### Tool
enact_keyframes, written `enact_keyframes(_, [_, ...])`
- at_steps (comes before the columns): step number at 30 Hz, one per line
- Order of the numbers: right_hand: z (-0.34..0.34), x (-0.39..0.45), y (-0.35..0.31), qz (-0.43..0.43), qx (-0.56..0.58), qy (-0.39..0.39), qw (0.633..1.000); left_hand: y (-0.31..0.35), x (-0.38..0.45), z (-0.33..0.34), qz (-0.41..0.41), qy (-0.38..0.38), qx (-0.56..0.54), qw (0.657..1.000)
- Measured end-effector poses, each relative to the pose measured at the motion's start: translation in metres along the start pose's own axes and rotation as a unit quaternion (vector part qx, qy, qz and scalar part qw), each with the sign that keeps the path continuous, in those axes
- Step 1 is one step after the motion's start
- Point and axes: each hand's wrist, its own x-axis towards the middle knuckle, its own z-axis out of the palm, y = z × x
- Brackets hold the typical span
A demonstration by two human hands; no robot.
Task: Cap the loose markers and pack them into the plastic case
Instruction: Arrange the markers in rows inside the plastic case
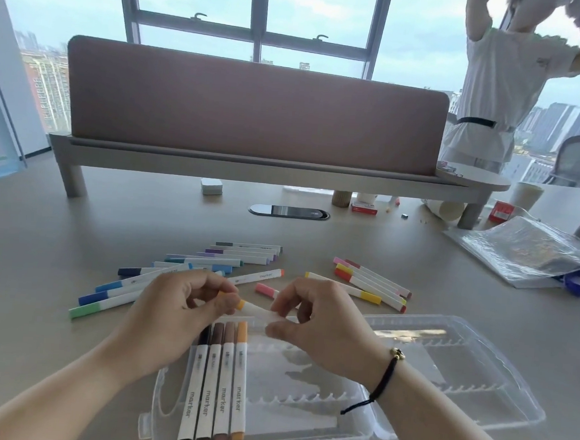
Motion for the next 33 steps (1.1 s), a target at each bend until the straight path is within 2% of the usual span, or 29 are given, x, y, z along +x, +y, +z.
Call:
enact_keyframes(8, [0.0, 0.001, -0.002, 0.03, 0.064, -0.044, 0.997, 0.006, 0.0, -0.003, -0.046, 0.007, -0.104, 0.994])
enact_keyframes(13, [0.001, 0.0, -0.007, 0.062, 0.13, -0.089, 0.986, 0.005, 0.0, -0.004, -0.055, 0.003, -0.121, 0.991])
enact_keyframes(25, [0.007, -0.002, -0.013, 0.1, 0.179, -0.132, 0.97, 0.009, -0.006, -0.005, -0.049, -0.053, -0.168, 0.983])
enact_keyframes(29, [0.01, -0.005, -0.018, 0.116, 0.15, -0.162, 0.968, 0.008, -0.007, 0.0, -0.03, -0.093, -0.14, 0.985])
enact_keyframes(33, [0.014, -0.006, -0.019, 0.115, 0.083, -0.159, 0.977, 0.002, -0.009, 0.005, 0.019, -0.092, -0.013, 0.996])
